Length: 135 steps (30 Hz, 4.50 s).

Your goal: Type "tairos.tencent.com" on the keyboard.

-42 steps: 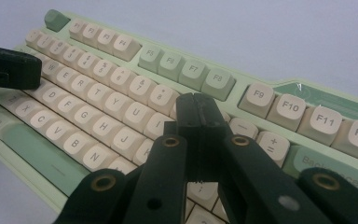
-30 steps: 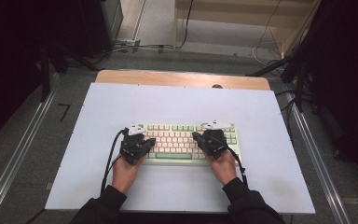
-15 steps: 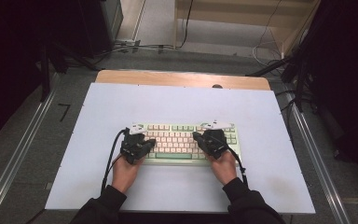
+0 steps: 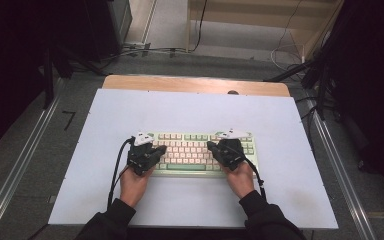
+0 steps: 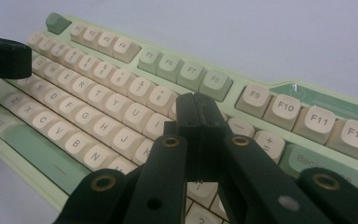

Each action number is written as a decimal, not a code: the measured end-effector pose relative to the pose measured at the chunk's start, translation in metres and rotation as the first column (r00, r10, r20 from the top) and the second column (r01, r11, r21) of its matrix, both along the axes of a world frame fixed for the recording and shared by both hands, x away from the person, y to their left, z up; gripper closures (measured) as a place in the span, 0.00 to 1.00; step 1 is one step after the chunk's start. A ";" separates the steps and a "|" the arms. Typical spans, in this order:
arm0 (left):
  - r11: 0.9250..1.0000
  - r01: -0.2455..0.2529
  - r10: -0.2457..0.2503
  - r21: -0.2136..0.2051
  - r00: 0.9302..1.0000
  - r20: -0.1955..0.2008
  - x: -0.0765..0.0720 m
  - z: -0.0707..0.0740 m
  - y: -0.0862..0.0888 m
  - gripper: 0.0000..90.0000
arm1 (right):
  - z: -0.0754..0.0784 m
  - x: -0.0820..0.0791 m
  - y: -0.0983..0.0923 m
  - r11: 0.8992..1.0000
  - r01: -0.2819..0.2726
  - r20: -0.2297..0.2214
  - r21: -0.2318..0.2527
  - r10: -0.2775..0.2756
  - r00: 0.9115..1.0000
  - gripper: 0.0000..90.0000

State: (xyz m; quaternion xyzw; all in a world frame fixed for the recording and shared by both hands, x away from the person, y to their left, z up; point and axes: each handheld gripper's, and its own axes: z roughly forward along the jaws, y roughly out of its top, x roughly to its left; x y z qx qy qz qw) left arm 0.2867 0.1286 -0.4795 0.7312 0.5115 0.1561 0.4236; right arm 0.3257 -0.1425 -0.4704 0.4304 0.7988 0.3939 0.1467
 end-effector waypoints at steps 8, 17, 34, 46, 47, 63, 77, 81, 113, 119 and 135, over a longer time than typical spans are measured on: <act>1.000 0.000 0.000 0.003 1.000 0.005 -0.001 0.000 0.000 1.00 | 0.001 -0.002 0.000 1.000 0.001 0.000 0.004 -0.001 1.000 0.97; 1.000 0.000 0.000 -0.002 1.000 0.003 0.000 0.000 0.000 1.00 | 0.001 -0.003 -0.002 1.000 -0.002 0.000 0.000 0.002 1.000 0.97; 1.000 0.002 -0.002 -0.002 1.000 0.003 0.000 0.000 0.000 1.00 | 0.004 -0.011 -0.013 1.000 0.000 0.003 0.002 0.000 1.000 0.97; 1.000 0.000 0.000 -0.003 1.000 0.002 0.000 0.000 0.000 1.00 | 0.002 -0.017 -0.011 1.000 -0.021 -0.003 -0.007 0.021 1.000 0.97; 1.000 0.001 -0.001 -0.003 1.000 0.001 0.000 0.000 0.000 1.00 | 0.002 -0.018 -0.011 1.000 -0.021 -0.003 -0.008 0.021 1.000 0.97; 1.000 0.000 0.000 -0.005 1.000 0.005 -0.001 0.001 0.001 1.00 | -0.006 -0.025 -0.007 0.998 -0.040 -0.032 -0.039 0.038 0.999 0.97; 1.000 0.002 -0.002 -0.007 1.000 0.003 -0.001 0.001 0.001 1.00 | -0.012 -0.027 -0.005 0.997 -0.049 -0.051 -0.062 0.046 0.998 0.97; 1.000 0.004 -0.004 -0.007 1.000 0.002 -0.001 0.001 0.001 1.00 | -0.012 -0.027 -0.005 0.997 -0.050 -0.049 -0.064 0.046 0.998 0.97; 1.000 0.005 -0.005 -0.009 1.000 0.000 -0.001 0.000 0.000 1.00 | -0.014 -0.026 -0.005 0.996 -0.060 -0.063 -0.069 0.056 0.996 0.97; 1.000 0.006 -0.006 -0.008 1.000 0.000 -0.001 0.000 0.000 1.00 | -0.003 -0.029 -0.009 0.999 -0.035 -0.012 -0.015 0.035 0.999 0.97; 1.000 0.010 -0.010 -0.009 1.000 0.003 -0.001 0.000 -0.002 1.00 | -0.004 -0.028 -0.009 1.000 -0.028 0.002 -0.012 0.028 1.000 0.97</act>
